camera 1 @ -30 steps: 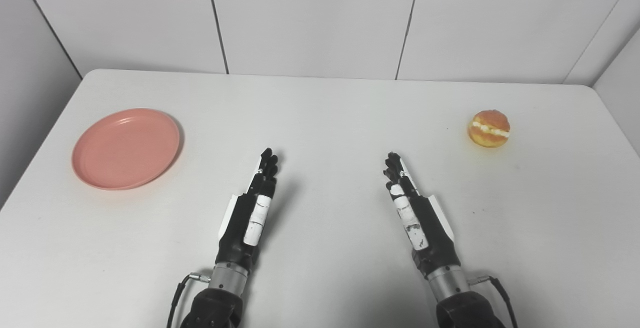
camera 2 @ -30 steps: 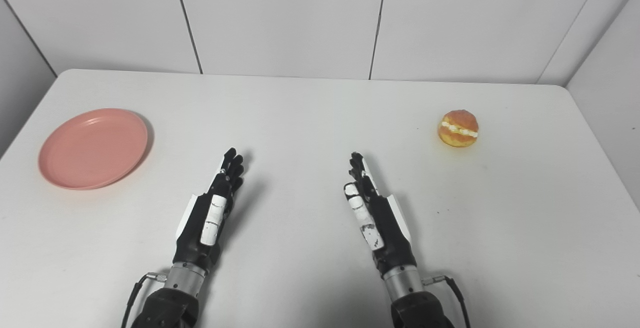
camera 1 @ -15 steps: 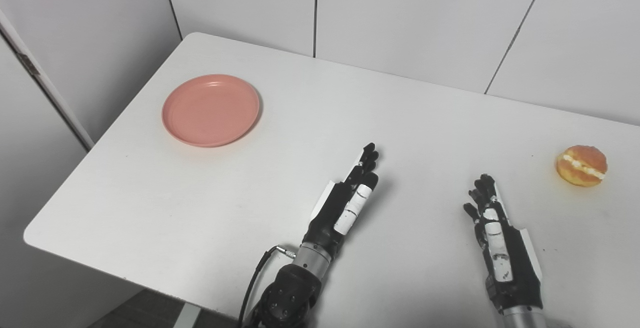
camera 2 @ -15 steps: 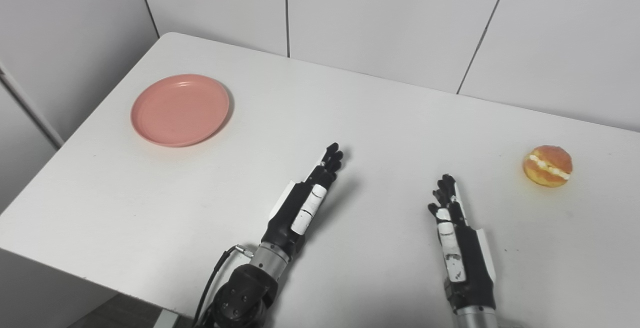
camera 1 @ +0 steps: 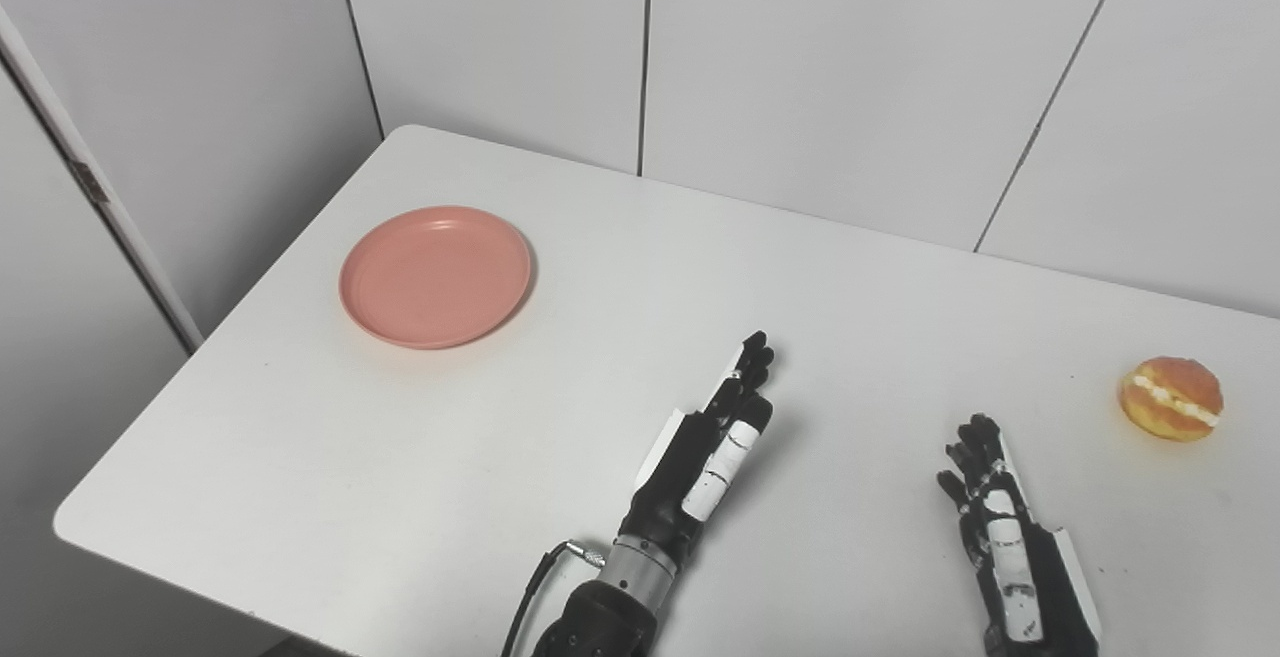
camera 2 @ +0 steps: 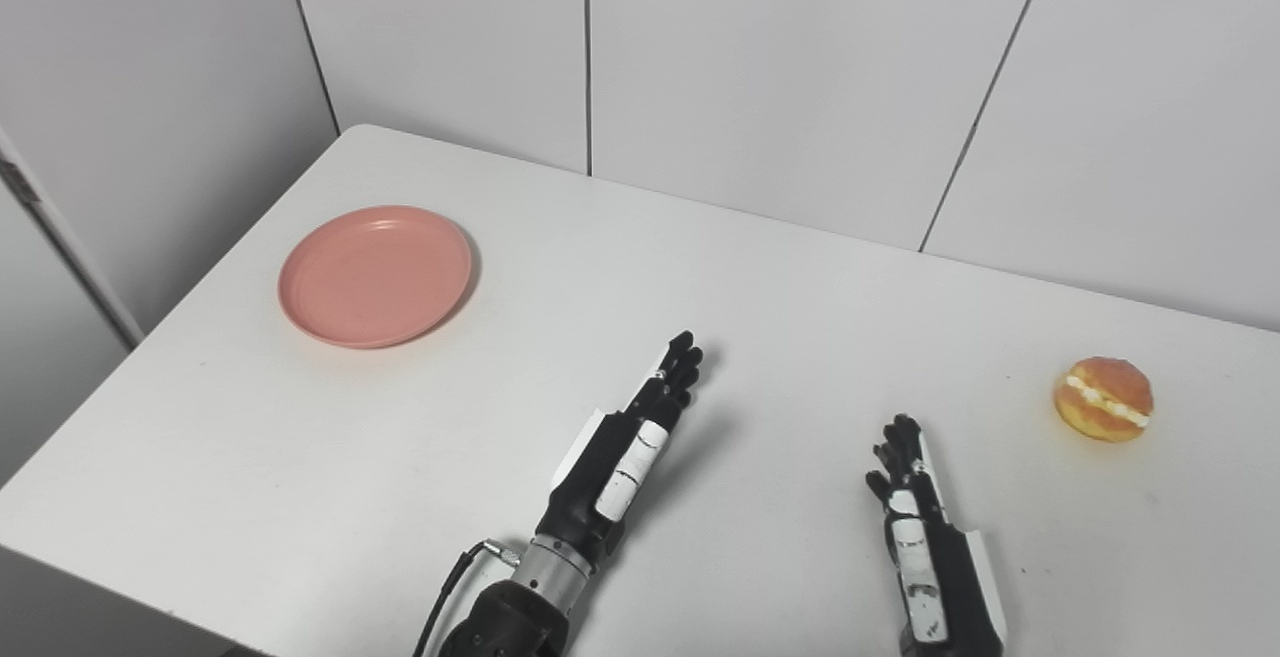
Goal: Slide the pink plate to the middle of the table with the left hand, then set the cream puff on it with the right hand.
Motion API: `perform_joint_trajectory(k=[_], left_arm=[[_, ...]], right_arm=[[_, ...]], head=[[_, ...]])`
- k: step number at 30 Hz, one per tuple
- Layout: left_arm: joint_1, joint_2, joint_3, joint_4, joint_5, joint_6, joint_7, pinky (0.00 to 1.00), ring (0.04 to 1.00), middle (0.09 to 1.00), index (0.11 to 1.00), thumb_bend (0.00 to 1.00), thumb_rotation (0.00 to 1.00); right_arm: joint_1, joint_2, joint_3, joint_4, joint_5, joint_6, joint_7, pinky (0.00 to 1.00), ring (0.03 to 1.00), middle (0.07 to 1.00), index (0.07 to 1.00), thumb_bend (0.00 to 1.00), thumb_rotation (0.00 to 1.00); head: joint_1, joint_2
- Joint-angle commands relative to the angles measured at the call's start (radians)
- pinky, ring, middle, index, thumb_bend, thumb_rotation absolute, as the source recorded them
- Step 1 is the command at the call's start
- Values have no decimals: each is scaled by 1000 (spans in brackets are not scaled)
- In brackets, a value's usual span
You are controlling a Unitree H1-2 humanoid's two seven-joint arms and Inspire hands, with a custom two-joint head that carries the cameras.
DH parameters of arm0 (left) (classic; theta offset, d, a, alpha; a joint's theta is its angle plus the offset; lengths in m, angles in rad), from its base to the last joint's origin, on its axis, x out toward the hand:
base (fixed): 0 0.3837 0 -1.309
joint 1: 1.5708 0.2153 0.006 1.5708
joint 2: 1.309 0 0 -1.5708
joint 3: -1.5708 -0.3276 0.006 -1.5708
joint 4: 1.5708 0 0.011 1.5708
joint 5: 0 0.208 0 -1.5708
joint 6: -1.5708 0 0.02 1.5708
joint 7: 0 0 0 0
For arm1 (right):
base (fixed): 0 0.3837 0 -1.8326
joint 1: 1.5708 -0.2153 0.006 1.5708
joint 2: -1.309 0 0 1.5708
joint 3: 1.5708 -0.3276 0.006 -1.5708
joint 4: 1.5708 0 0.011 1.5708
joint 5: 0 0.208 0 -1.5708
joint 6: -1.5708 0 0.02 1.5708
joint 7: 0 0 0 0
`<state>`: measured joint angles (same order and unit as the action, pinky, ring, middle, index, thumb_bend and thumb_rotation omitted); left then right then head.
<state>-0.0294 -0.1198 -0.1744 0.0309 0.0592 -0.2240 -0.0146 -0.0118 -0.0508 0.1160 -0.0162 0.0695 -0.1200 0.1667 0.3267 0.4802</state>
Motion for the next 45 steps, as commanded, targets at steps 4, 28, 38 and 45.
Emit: perform_joint_trajectory(k=[4, 28, 38, 45], left_arm=[[-13, -9, 30, 69, -43, -83, 3, 1000, 1000, 1000, 988, 712, 994], [-212, 42, 255, -23, -78, -126, 107, 826, 811, 807, 790, 777, 1000], [-282, 155, 364, 36, -88, -156, 151, 781, 759, 759, 743, 815, 1000], [-303, 211, 432, 17, -139, -87, 168, 780, 760, 744, 724, 840, 1000]], right_arm=[[2, 1, -4, 26, 11, -45, 11, 1000, 1000, 1000, 1000, 590, 970], [-5, 2, -3, 47, 9, -68, 16, 1000, 1000, 1000, 1000, 569, 920], [-8, -1, -6, 52, 15, -74, 26, 1000, 1000, 1000, 1000, 539, 924], [-9, -4, -10, 53, 11, -66, 25, 1000, 1000, 1000, 1000, 538, 924]], head=[[7, -16], [5, -13], [17, -19], [26, -23]])
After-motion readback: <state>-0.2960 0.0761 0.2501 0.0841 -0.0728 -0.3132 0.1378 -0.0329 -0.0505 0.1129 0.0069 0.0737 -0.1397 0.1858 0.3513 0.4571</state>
